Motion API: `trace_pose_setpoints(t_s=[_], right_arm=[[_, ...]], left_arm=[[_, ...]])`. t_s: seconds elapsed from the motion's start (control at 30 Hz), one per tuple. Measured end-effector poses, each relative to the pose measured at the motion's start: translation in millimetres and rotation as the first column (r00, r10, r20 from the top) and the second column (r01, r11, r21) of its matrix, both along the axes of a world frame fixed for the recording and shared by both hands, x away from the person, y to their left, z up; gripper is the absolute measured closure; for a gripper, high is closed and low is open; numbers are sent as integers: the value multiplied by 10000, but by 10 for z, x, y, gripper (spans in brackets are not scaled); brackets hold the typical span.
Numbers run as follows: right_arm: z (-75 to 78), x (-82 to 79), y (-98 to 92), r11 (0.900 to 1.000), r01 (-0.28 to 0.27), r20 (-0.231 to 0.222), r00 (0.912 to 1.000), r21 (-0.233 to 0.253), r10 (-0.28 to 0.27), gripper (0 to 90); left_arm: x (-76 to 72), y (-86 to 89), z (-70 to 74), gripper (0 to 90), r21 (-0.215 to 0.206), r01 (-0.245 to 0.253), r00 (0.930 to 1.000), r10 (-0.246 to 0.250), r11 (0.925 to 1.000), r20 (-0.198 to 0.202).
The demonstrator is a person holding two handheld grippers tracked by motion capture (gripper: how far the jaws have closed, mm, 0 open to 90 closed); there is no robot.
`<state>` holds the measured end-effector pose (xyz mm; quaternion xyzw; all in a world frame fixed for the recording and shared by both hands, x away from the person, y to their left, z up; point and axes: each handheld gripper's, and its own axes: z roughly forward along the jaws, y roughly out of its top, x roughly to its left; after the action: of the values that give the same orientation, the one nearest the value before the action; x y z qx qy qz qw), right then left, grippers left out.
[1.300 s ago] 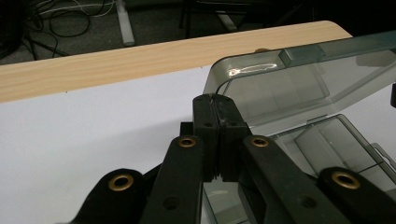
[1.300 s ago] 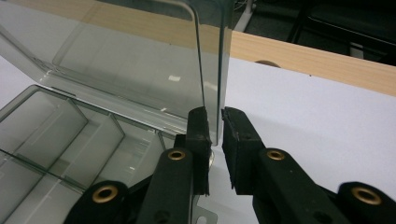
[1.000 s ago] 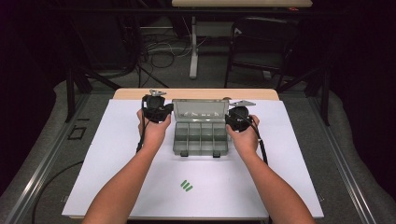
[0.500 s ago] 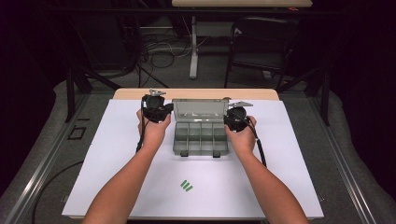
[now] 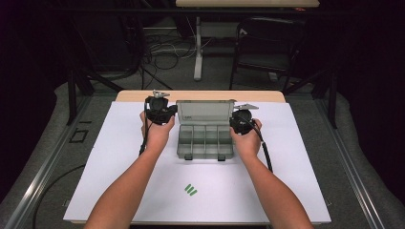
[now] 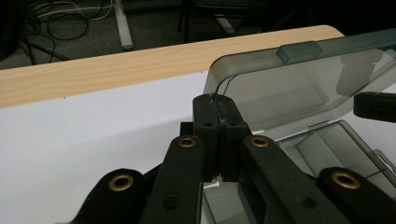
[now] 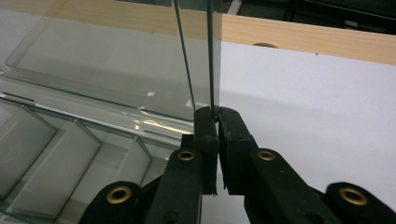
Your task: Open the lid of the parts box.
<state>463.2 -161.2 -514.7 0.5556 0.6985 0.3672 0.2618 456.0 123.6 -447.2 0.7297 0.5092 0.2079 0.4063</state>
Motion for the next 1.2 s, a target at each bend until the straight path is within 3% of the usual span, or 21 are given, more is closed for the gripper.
trace_pose_setpoints(t_s=[0.27, 0.53, 0.8, 1.2], right_arm=[[11, -3, -5, 10000, 53, -198, 9998, 5, -53, 871], [-4, 18, -1, 9998, 143, -31, 9999, 119, -143, 874], [-7, 31, 6, 9997, 236, -31, 9997, 117, -236, 874], [-11, 49, -3, 9992, 279, -71, 9996, 285, -277, 875]], left_arm=[[22, -1, -3, 889, -120, -36, 10000, 36, 9999, 10], [12, 10, -6, 858, -60, 108, 9999, -108, 9999, -30], [-41, 51, -50, 820, -164, 197, 9994, -202, 9997, -284], [-119, 77, -196, 798, 13, 423, 9935, -419, 9991, -1057]])
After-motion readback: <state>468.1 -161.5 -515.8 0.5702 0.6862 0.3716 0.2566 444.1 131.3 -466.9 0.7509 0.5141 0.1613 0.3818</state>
